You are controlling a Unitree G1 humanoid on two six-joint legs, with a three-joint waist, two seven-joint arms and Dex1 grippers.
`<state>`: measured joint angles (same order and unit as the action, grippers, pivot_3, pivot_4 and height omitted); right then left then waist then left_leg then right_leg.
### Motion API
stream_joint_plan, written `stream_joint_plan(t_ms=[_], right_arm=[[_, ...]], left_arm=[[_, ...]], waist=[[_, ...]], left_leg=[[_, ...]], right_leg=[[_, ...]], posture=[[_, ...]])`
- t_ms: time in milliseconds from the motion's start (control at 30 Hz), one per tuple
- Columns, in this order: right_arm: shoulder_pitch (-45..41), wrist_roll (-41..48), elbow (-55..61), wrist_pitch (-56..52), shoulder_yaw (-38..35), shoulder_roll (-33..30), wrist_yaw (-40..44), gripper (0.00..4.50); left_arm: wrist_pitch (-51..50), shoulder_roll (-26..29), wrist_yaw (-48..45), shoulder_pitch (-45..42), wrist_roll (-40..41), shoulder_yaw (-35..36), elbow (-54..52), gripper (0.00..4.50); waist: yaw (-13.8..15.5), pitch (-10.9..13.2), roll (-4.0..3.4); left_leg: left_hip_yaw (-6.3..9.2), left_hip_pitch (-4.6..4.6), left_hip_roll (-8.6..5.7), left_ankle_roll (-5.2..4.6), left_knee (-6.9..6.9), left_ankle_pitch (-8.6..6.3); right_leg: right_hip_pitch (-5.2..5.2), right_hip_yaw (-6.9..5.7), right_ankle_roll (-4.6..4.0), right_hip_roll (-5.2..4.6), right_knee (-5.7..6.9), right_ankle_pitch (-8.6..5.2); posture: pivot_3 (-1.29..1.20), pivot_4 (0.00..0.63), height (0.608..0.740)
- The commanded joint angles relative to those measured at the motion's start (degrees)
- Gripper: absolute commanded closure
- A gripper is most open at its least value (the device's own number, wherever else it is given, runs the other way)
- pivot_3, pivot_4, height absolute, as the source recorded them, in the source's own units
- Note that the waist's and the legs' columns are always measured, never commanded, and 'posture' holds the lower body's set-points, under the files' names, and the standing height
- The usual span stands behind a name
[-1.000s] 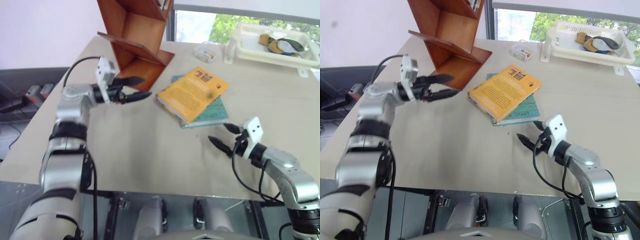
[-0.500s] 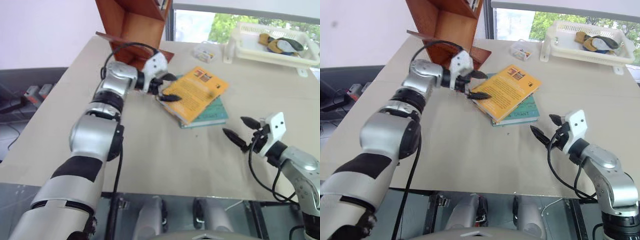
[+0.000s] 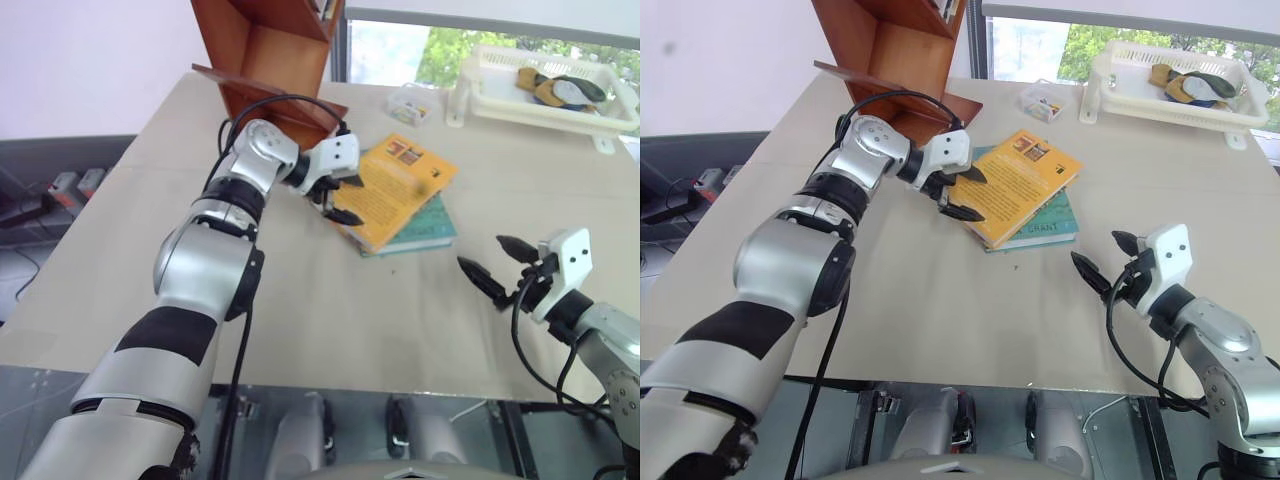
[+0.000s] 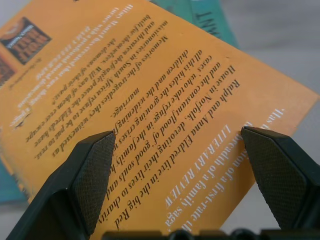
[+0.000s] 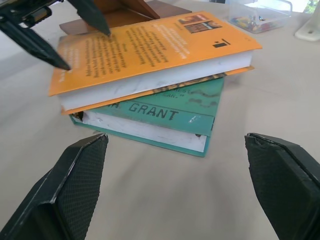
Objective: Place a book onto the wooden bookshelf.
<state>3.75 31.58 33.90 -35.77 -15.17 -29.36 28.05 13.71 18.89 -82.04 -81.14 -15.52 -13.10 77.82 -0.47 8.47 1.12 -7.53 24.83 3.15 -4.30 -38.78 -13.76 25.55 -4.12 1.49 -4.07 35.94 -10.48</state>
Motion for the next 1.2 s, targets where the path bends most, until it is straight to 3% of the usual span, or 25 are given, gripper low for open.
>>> stream_joint_plan(t_ms=[33,167,567,1000,1200], right_arm=[[-0.3,0.1,1.0,1.1,-1.1,-0.4,-0.5,0.00],[-0.8,-0.4,-0.1,1.6,-0.8,-0.4,-0.5,0.00],[-2.2,-1.1,-1.3,2.1,0.3,-0.4,-0.3,0.00],[-3.0,-1.2,-1.6,2.1,1.3,-0.1,-0.4,0.00],[-4.6,-1.5,-2.8,2.0,2.6,-0.2,-0.1,0.00]], left_arm=[[0.1,0.5,-5.7,-1.1,-1.0,-0.5,0.1,0.06],[-0.7,0.7,-10.3,-1.4,-0.1,0.3,0.0,0.06],[0.3,0.3,-10.5,-1.2,4.0,-2.8,0.2,0.06],[2.3,-0.2,-10.5,-1.5,13.4,-11.1,-1.4,0.06],[-3.2,2.9,-10.4,-5.0,18.8,-2.5,-1.3,0.06]], waist=[[0.0,0.0,0.00],[0.0,0.0,0.00],[0.0,0.0,0.00],[0.0,0.0,0.00],[-0.1,0.0,0.01]], left_leg=[[0.00,0.00,0.00,0.00,-0.01,0.00],[0.00,0.00,0.00,0.00,-0.04,0.00],[0.01,0.03,0.01,-0.04,-0.11,-0.03],[0.02,0.04,0.01,-0.10,-0.25,-0.06],[0.03,0.12,0.02,-0.13,-0.30,-0.08]], right_leg=[[0.00,0.00,0.00,0.00,0.00,0.00],[0.00,0.00,-0.02,0.00,0.01,-0.02],[-0.01,0.01,-0.02,0.00,0.03,-0.01],[-0.03,0.04,-0.04,0.00,0.06,0.00],[0.01,0.04,-0.03,0.00,0.06,-0.01]], posture=[[0.00,0.150,0.712],[0.00,0.150,0.712],[0.00,0.150,0.712],[0.00,0.150,0.712],[0.00,0.150,0.712]])
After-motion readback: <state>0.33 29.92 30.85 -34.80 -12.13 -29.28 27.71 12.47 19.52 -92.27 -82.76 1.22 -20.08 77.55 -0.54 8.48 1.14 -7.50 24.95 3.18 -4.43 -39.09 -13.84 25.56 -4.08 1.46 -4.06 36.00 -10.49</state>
